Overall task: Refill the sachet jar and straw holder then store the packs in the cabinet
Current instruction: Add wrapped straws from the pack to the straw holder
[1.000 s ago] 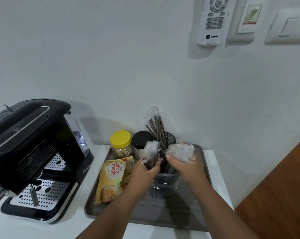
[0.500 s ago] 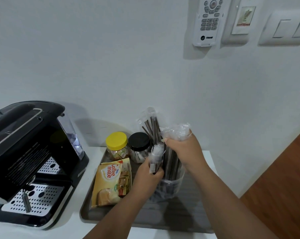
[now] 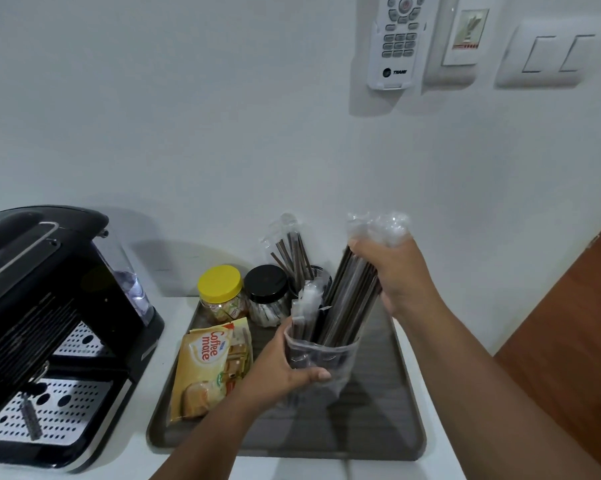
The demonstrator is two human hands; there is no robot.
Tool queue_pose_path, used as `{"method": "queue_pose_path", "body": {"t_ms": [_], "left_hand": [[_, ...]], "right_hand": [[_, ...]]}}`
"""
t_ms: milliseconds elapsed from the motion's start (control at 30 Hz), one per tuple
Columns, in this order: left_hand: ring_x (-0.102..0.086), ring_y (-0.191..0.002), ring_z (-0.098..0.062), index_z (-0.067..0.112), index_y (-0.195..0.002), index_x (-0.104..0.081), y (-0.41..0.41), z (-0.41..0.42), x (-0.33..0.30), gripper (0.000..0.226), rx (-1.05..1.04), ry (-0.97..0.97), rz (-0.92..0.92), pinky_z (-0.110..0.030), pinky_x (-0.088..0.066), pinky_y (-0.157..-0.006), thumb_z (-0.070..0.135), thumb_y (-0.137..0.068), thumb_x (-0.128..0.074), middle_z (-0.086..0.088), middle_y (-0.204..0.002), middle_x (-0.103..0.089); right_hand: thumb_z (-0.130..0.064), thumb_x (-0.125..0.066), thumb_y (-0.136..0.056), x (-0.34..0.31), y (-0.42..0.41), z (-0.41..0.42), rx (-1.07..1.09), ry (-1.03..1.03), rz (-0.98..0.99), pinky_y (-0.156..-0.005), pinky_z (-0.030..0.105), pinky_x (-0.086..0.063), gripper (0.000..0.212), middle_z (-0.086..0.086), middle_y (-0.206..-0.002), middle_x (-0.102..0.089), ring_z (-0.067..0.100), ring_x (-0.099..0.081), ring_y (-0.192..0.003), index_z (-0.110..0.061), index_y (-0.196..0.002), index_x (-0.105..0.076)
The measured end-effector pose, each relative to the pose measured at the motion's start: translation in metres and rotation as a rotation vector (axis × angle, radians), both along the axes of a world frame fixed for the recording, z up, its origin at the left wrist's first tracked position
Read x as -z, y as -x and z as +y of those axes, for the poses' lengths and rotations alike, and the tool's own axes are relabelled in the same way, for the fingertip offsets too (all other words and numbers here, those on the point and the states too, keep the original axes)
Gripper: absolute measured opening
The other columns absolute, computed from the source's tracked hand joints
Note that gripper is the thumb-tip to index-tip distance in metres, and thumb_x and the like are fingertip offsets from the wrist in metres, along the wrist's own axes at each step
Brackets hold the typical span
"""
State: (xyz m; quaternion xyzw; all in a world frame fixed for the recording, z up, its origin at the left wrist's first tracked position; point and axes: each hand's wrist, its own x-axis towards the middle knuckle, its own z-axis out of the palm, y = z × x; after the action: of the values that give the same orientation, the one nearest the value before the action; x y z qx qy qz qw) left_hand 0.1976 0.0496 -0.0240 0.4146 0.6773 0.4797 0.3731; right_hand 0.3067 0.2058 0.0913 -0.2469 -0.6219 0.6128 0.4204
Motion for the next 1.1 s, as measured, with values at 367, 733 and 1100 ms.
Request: {"method": "queue_pose_path", "body": {"t_ms": [367,733,1100], "left_hand": [[-0.065,-0.107,-0.001,0.024,-0.13,-0.047,0.002,0.006,-0.002,0.075,-0.047,-0.002,-0.049,-0.016,-0.052,-0.087,0.009,-0.068,-0.086,0.005,-0.117,-0.068],[-0.066,-0.097,0.008,0.029,-0.115,-0.055,0.011,0.001,0.001,0.057,-0.141,-0.062,-0.111,-0.01,-0.051,-0.076,0.0,-0.073,-0.079,0.016,-0.103,-0.07],[-0.067,-0.098,0.004,0.029,-0.111,-0.061,0.022,0.003,-0.002,0.042,-0.189,-0.103,-0.087,-0.011,-0.052,-0.076,0.002,-0.081,-0.072,0.013,-0.104,-0.073]], "right_hand": [[-0.002,-0.068,-0.071,-0.068,-0.017,0.002,-0.115,-0.109,0.068,-0.075,0.031,-0.05,0.016,-0.013,-0.06,-0.068,0.007,-0.065,-0.067,-0.018,-0.075,-0.067],[-0.009,-0.068,-0.066,-0.071,-0.02,0.014,-0.085,-0.048,0.053,-0.067,0.03,-0.049,0.011,-0.007,-0.062,-0.063,0.011,-0.062,-0.063,-0.016,-0.074,-0.067],[-0.006,-0.064,-0.069,-0.072,-0.038,0.031,-0.049,0.09,0.189,-0.078,0.048,-0.047,0.014,0.003,-0.064,-0.057,0.021,-0.058,-0.061,-0.019,-0.069,-0.07]]}}
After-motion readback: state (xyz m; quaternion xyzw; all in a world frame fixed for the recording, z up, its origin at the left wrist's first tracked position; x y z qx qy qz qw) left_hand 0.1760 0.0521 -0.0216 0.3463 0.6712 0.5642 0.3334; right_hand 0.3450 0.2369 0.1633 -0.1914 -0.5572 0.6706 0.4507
